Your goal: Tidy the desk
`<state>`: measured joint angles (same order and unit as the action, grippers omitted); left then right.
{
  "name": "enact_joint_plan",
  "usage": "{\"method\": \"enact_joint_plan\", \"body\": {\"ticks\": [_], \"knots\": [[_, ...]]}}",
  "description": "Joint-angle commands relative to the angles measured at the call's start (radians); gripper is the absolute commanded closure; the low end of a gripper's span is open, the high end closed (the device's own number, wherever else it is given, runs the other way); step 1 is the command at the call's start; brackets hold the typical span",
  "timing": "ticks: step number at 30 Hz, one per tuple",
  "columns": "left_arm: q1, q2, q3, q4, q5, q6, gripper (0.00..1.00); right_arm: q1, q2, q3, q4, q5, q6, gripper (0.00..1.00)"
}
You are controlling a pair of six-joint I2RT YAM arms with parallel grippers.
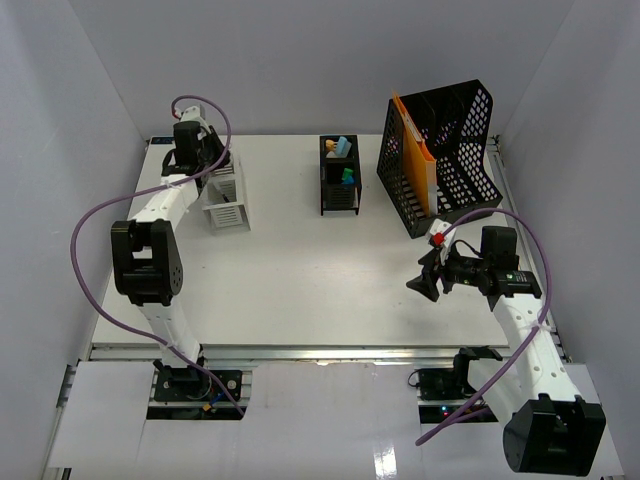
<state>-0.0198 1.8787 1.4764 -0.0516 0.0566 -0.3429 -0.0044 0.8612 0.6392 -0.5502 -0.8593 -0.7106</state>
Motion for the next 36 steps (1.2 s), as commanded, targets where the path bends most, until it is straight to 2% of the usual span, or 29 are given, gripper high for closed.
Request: {"method": "enact_joint_plan", "body": {"ticks": [1,10,17,23,30,36], "knots": [[0.018,0.013,0.074,0.000,-0.004,0.036,1.00,0.003,0.002,-0.001,0.015,-0.009,-0.007,0.27],[0.052,-0.004,0.030,-0.002,0.001,0.035,0.97,-0.006,0.004,-0.004,0.016,-0.006,-0.007,0.27],[0.056,-0.036,0.024,-0.030,-0.006,0.033,0.65,-0.018,-0.002,-0.007,0.017,-0.004,-0.007,0.27],[0.064,-0.048,0.034,-0.068,0.017,0.026,0.54,-0.027,-0.015,-0.012,0.019,-0.005,-0.008,0.26],[0.067,-0.067,0.073,-0.122,0.049,0.022,0.31,-0.034,-0.020,-0.012,0.018,-0.005,-0.009,0.26],[0.066,-0.197,0.084,-0.116,0.159,-0.001,0.20,-0.040,-0.027,-0.019,0.060,0.042,0.056,0.25]]}}
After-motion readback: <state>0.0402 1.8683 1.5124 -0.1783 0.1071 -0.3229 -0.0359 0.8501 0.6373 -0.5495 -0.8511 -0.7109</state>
